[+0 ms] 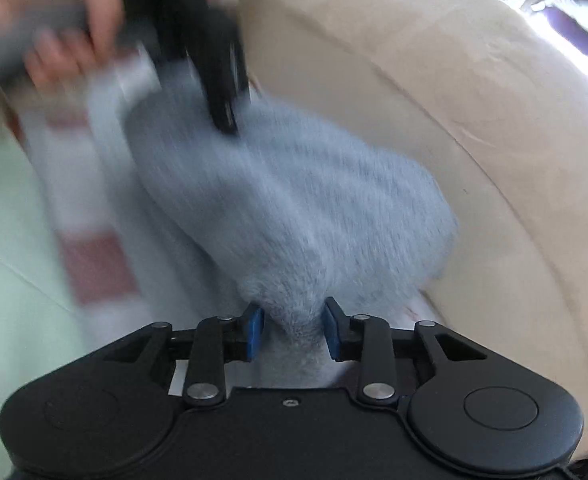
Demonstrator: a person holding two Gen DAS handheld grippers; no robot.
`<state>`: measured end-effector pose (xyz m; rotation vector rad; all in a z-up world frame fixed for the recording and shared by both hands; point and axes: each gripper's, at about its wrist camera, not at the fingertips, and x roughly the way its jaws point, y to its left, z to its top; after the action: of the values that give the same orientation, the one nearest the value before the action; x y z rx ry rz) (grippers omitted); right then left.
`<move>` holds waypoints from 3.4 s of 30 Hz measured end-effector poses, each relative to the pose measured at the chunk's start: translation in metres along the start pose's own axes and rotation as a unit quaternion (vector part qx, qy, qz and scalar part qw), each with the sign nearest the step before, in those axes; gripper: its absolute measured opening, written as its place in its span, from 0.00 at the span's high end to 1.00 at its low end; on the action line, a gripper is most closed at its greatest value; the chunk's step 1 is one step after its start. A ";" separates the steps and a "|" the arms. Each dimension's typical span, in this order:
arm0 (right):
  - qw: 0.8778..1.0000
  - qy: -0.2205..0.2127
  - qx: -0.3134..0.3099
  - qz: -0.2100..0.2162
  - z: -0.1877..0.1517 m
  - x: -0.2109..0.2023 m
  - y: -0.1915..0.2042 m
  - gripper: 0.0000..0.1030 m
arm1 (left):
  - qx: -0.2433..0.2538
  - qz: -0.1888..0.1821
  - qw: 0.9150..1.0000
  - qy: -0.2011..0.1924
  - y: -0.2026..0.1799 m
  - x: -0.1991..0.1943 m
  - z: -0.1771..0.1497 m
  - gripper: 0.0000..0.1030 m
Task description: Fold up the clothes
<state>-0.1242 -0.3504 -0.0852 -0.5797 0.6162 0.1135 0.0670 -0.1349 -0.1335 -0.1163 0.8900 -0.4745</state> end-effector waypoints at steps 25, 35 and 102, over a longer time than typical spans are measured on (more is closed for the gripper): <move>0.981 -0.005 0.183 0.060 0.033 0.091 -0.084 0.41 | 0.081 0.002 0.994 0.077 -0.092 0.077 0.091 0.58; 0.970 0.089 0.210 0.082 0.001 0.051 -0.043 0.41 | 0.144 0.043 0.988 0.047 -0.108 0.070 0.073 0.57; 0.702 0.086 0.688 0.163 -0.056 0.169 -0.189 0.00 | -0.184 -0.214 0.955 0.096 0.076 0.086 0.024 0.16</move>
<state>0.0354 -0.5500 -0.1288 1.0152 0.7973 -0.0916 0.1585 -0.1078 -0.2023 -0.6229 1.1437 -0.7282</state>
